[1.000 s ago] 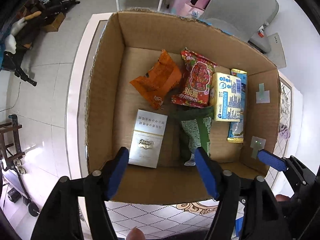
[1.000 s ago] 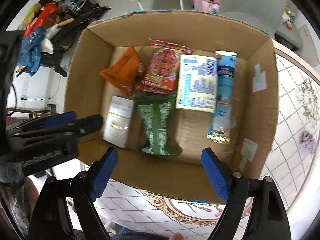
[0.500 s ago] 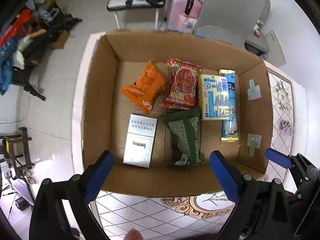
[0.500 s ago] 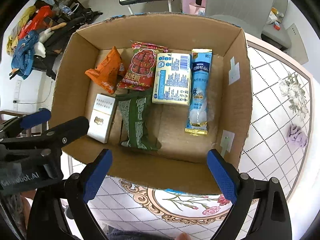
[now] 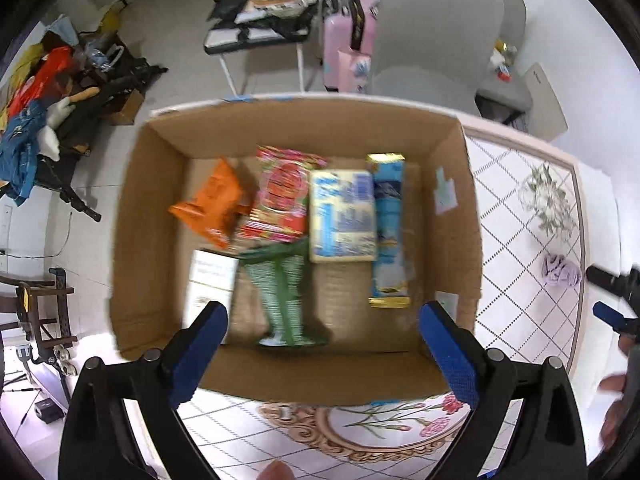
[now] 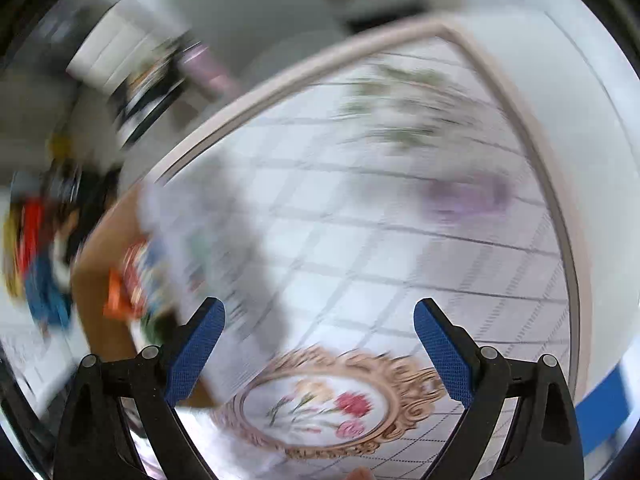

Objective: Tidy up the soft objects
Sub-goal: 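Reach the right tool to the lilac cloth and grasp it, then carry the lilac cloth into the box and open the right tool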

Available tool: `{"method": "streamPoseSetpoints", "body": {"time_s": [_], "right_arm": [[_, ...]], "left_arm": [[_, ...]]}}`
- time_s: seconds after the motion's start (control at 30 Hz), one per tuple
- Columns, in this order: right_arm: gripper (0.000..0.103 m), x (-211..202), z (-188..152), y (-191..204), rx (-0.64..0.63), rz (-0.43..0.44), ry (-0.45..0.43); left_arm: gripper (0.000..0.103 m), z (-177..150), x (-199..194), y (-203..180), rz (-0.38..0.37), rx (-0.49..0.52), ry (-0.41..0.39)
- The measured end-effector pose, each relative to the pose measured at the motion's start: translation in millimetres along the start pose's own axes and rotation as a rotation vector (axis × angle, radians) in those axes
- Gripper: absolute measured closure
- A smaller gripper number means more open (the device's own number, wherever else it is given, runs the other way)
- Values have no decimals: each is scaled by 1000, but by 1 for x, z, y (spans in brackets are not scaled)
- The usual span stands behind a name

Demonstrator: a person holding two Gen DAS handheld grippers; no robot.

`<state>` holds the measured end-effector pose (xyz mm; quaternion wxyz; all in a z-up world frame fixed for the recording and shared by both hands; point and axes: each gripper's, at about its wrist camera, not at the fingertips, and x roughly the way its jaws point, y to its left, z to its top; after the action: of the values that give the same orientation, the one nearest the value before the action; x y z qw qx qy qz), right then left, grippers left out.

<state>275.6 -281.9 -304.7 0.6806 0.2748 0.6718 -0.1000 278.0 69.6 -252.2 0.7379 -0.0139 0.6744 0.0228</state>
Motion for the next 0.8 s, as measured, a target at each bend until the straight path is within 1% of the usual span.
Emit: {"method": "streamPoseSetpoints", "body": {"time_s": [0.03, 0.1, 0.17, 0.27, 0.37, 0.43, 0.47, 0.5, 0.6, 0.7, 0.8], "right_arm": [[6, 9, 15, -28, 85, 5, 14], [6, 28, 35, -65, 198, 13, 47], [6, 48, 51, -90, 271, 5, 68], [6, 78, 67, -111, 331, 22, 105], [7, 99, 72, -119, 389, 36, 126], [18, 106, 72, -121, 424, 35, 123], [37, 110, 72, -123, 432, 34, 125], [45, 109, 70, -123, 440, 16, 119], [64, 109, 67, -123, 442, 5, 113], [70, 105, 62, -119, 404, -17, 114], [71, 93, 54, -100, 322, -4, 110]], "left_arm": [[5, 0, 7, -7, 9, 5, 12], [5, 1, 20, -20, 30, 14, 29], [5, 3, 33, -32, 58, 22, 42], [5, 5, 45, -44, 89, 32, 49], [5, 6, 51, -54, 108, 38, 51], [5, 8, 54, -58, 118, 46, 54], [5, 8, 56, -59, 120, 46, 56], [5, 9, 57, -59, 118, 44, 59], [5, 9, 56, -59, 116, 38, 60], [5, 8, 53, -57, 112, 32, 57], [5, 4, 44, -54, 103, 19, 50]]}}
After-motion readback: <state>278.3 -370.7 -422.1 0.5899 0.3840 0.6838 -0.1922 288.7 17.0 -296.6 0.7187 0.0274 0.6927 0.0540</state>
